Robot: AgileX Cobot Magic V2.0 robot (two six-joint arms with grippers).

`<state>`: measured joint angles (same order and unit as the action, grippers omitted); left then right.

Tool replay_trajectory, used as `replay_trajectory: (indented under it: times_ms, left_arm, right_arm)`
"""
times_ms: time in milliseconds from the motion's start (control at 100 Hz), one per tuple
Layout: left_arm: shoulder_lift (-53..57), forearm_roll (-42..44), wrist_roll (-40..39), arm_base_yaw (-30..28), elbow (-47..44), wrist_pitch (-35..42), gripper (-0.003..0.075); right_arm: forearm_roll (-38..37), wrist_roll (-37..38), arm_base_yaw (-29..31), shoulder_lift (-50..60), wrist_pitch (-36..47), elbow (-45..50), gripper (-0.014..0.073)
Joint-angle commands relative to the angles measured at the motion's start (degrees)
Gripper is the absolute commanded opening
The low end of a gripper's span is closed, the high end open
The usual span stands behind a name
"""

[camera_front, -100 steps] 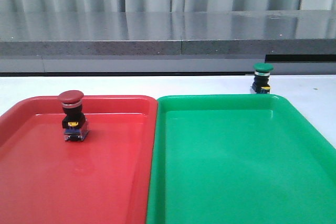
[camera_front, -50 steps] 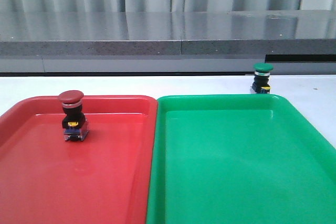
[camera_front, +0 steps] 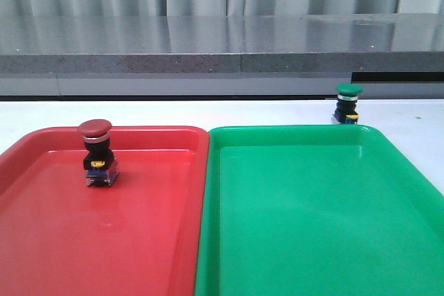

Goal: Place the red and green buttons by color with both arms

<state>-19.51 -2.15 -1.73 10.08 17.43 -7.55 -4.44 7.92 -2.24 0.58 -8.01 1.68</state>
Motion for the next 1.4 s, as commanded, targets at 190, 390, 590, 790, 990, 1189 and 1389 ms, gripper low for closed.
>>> replay_trajectory:
  times_ms: [190, 390, 590, 790, 990, 1189, 1389]
  left_arm:
    - [15.6, 2.7, -0.1, -0.1, -10.2, 4.2, -0.0019]
    - [21.4, 3.1, -0.1, -2.6, -17.0, 5.4, -0.0019]
    - [21.7, 3.1, -0.1, -5.6, -19.0, 5.6, -0.0019]
    - [21.7, 1.6, -0.1, -5.6, -19.0, 5.8, -0.0019]
    - [21.7, 1.6, -0.1, -5.6, -19.0, 5.8, -0.0019]
    - [21.7, 1.6, -0.1, -5.6, -19.0, 5.8, -0.0019]
    - [21.7, 1.6, -0.1, -5.6, -19.0, 5.8, -0.0019]
  right_arm:
    - [-0.1, -0.7, 0.4, 1.1, 4.6, -1.0, -0.006]
    - [-0.1, -0.7, 0.4, 1.1, 4.6, -1.0, -0.006]
    - [-0.1, -0.7, 0.4, 1.1, 4.7, -1.0, -0.006]
    - [-0.1, -0.7, 0.4, 1.1, 4.7, -1.0, -0.006]
    - [-0.1, -0.7, 0.4, 1.1, 4.7, -1.0, -0.006]
    - [-0.1, -0.7, 0.4, 1.1, 4.7, -1.0, -0.006]
    - [-0.1, -0.7, 0.4, 1.1, 4.7, -1.0, -0.006]
